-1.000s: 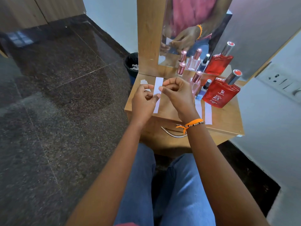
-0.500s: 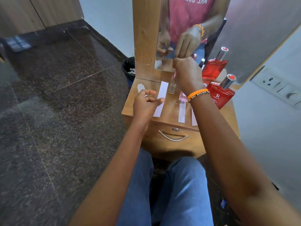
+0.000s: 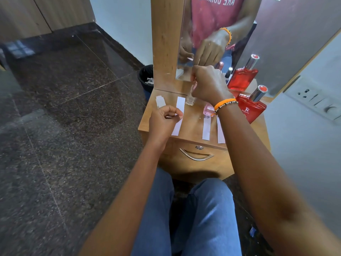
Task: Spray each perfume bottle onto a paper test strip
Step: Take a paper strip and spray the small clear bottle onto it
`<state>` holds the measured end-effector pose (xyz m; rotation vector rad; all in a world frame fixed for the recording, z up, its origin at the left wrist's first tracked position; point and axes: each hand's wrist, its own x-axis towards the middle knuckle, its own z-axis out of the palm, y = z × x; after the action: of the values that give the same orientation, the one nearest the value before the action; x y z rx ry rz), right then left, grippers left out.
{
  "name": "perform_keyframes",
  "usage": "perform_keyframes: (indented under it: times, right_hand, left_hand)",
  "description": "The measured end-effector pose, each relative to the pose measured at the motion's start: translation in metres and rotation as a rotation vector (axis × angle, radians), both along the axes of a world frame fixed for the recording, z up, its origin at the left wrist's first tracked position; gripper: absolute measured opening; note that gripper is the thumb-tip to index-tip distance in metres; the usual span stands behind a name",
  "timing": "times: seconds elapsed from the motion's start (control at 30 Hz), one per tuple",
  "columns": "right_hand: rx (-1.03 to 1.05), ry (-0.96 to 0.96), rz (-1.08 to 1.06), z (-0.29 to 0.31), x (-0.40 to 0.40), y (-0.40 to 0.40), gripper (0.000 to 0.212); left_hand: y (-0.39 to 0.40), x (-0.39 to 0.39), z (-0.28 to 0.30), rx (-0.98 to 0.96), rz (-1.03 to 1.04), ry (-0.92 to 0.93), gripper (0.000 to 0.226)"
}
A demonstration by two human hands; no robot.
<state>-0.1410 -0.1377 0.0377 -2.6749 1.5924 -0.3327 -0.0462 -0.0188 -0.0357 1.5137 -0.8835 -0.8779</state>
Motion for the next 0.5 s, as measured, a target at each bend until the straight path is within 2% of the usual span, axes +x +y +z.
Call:
perform_keyframes:
  times: [0.1, 0.2, 0.33, 0.43, 0.5]
  right_hand:
    - [0.010, -0.108, 0.041, 0.003, -0.006, 0.012, 0.032]
    - [0.146, -0.223, 0.109, 0.009, -0.017, 0.030, 0.036]
    - [0.319, -0.300, 0.186, 0.017, -0.032, 0.058, 0.045]
    - [0.378, -0.322, 0.207, 0.018, -0.040, 0.070, 0.047]
    - [0.416, -0.403, 0.205, 0.014, -0.046, 0.074, 0.045]
  left_hand:
    - [0.005, 0.000, 0.002, -0.003, 0.037, -0.036, 0.016]
    - [0.011, 0.001, 0.005, -0.026, 0.067, -0.101, 0.011]
    - [0.020, -0.001, 0.009, 0.008, 0.012, -0.215, 0.033]
    - [0.027, -0.009, 0.010, 0.000, -0.069, -0.241, 0.032]
    - [0.030, -0.013, 0.009, -0.011, -0.077, -0.222, 0.030]
